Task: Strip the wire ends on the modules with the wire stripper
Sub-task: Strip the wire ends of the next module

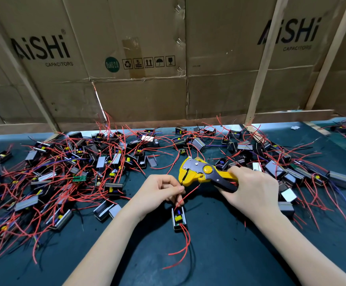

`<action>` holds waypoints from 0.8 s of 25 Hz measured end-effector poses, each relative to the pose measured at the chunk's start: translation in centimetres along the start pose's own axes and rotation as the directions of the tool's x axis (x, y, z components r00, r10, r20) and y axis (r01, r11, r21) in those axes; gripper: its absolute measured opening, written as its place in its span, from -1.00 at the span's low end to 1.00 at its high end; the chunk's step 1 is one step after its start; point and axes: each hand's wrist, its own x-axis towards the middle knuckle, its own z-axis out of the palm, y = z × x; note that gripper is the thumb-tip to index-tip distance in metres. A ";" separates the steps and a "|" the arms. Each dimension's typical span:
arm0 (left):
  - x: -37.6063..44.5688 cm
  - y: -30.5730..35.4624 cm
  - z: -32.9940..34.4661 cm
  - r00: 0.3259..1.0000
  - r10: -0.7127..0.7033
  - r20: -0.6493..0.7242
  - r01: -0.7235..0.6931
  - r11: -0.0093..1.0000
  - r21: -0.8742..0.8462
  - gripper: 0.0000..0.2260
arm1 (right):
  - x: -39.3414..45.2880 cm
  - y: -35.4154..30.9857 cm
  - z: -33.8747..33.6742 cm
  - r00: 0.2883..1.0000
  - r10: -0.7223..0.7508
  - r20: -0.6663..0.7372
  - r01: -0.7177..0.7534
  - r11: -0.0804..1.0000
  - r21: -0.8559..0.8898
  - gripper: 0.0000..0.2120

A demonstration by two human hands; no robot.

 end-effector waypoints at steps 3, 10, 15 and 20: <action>0.0 0.1 -0.1 1.000 0.004 0.010 -0.004 1.000 0.005 -0.86 | -0.2 -0.2 -0.1 0.998 0.062 0.000 -0.062 0.998 -0.017 -0.60; -0.6 0.5 -0.6 0.989 0.000 0.146 -0.005 1.000 0.029 -0.91 | 0.0 0.7 0.3 0.995 0.093 -0.027 -0.094 0.994 -0.049 -0.48; -0.6 0.5 -0.9 0.988 -0.001 0.152 -0.005 0.999 0.039 -0.91 | -0.1 1.1 0.4 0.995 0.100 -0.005 -0.100 0.993 -0.063 -0.48; 0.0 0.1 -0.9 0.999 0.033 -0.004 -0.034 0.998 -0.046 -0.93 | -0.1 1.1 0.2 0.997 0.079 0.018 -0.078 0.996 -0.048 -0.48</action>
